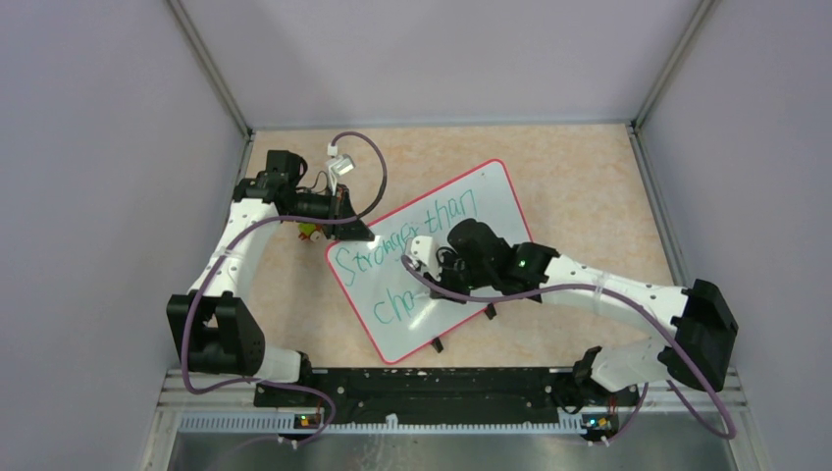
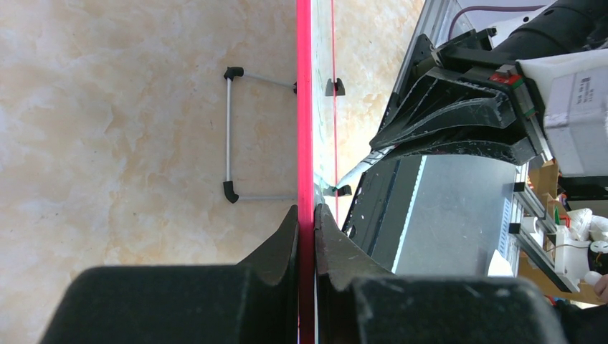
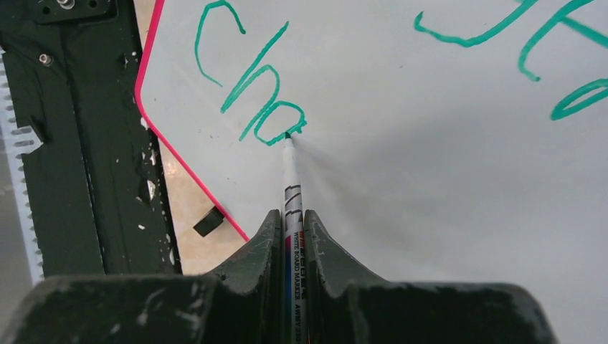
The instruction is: Write a sentence on the whiteboard
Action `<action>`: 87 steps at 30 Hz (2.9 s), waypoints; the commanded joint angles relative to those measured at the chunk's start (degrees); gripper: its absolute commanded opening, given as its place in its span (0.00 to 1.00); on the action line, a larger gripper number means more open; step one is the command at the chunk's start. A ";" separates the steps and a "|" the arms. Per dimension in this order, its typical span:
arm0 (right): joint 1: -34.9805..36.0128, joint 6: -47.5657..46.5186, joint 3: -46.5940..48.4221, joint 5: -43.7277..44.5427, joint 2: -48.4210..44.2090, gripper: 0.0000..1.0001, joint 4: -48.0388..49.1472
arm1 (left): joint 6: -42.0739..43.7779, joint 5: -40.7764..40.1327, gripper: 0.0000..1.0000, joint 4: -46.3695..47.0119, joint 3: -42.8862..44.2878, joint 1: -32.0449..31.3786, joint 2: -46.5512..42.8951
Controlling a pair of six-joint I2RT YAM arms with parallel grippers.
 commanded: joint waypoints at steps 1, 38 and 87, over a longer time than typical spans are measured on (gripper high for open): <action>-0.37 -1.33 -1.82 0.10 -0.18 0.00 -0.34 | 3.39 -1.14 0.00 2.28 1.81 -0.93 -1.49; -2.39 -2.16 6.85 4.34 1.11 0.00 -0.49 | 3.55 -0.86 0.00 1.68 2.32 -0.93 -1.32; -3.59 -4.60 7.36 4.07 -0.67 0.00 -3.96 | 3.61 -1.01 0.00 1.65 2.28 -0.93 -1.65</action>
